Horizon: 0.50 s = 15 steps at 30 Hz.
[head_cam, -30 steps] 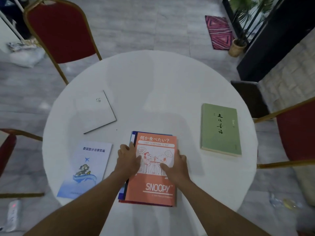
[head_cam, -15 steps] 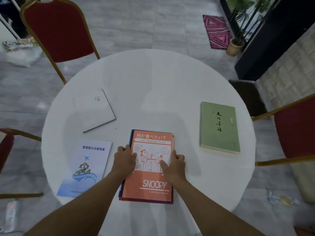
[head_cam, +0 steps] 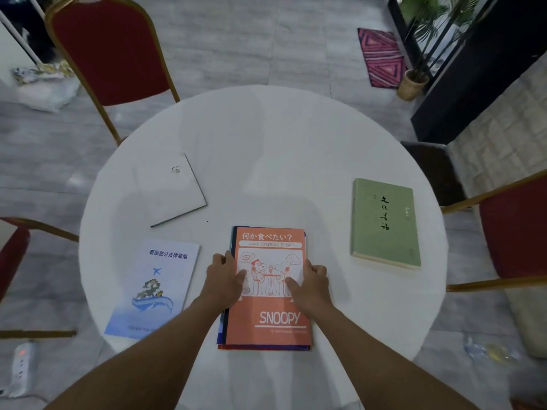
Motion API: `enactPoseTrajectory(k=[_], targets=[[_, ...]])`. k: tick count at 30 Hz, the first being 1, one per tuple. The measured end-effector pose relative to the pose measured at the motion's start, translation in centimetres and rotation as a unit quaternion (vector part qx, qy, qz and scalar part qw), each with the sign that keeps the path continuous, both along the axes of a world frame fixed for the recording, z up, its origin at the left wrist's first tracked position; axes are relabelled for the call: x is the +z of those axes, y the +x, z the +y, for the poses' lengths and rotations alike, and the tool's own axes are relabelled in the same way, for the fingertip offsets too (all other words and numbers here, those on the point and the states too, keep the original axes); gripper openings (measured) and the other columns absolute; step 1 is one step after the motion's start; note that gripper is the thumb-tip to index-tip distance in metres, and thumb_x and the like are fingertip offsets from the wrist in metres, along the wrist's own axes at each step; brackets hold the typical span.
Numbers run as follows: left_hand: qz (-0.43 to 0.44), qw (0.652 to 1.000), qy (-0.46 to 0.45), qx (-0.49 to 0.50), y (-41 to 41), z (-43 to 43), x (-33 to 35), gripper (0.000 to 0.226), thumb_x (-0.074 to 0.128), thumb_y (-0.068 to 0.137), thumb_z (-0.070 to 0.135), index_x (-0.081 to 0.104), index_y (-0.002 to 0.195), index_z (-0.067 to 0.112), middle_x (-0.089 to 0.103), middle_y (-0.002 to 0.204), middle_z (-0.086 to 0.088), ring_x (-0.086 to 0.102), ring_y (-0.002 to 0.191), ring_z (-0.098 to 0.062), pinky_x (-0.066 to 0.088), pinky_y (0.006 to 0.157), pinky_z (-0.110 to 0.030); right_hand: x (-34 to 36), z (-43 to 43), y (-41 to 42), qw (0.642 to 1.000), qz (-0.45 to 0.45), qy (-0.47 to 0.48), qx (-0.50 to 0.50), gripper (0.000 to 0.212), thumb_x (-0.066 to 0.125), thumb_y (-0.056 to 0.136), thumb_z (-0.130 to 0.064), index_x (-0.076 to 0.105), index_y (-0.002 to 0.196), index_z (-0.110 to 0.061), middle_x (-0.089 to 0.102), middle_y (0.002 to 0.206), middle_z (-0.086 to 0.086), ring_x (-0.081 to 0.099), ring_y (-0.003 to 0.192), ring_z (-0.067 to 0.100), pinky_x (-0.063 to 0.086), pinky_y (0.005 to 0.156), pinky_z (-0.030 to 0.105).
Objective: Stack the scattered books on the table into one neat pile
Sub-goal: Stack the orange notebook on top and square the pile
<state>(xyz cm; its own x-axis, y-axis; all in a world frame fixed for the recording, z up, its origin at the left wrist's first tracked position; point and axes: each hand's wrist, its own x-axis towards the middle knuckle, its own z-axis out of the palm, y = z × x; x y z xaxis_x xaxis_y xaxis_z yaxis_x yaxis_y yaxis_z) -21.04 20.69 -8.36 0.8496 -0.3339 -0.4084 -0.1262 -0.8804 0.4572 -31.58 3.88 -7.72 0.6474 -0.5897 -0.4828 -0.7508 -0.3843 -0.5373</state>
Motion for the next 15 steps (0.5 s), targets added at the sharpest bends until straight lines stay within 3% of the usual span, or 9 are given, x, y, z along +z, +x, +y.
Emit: enactPoseTrajectory(k=[5, 15], targets=[[0.01, 1.0, 0.009, -0.011, 0.28, -0.07, 0.23, 0.046, 0.051, 0.099, 0.033, 0.036, 0.136, 0.009, 0.045, 0.132, -0.011, 0.06, 0.114, -0.027, 0.058, 0.082, -0.03, 0.0, -0.25, 0.24, 1.0, 0.015, 0.0, 0.009, 0.047, 0.062, 0.096, -0.037, 0.043, 0.132, -0.014, 0.038, 0.134, 0.008, 0.051, 0.122, 0.021, 0.045, 0.083, 0.022], [0.048, 0.999, 0.021, -0.002, 0.67, -0.58, 0.75, 0.039, 0.051, 0.1, 0.03, 0.04, 0.13, 0.007, 0.042, 0.132, -0.012, 0.061, 0.115, -0.03, 0.06, 0.084, -0.033, 0.1, -0.47, 0.41, 1.0, 0.024, 0.001, 0.015, 0.051, 0.063, 0.095, -0.039, 0.045, 0.135, -0.015, 0.04, 0.135, 0.008, 0.056, 0.119, 0.022, 0.05, 0.085, 0.025]])
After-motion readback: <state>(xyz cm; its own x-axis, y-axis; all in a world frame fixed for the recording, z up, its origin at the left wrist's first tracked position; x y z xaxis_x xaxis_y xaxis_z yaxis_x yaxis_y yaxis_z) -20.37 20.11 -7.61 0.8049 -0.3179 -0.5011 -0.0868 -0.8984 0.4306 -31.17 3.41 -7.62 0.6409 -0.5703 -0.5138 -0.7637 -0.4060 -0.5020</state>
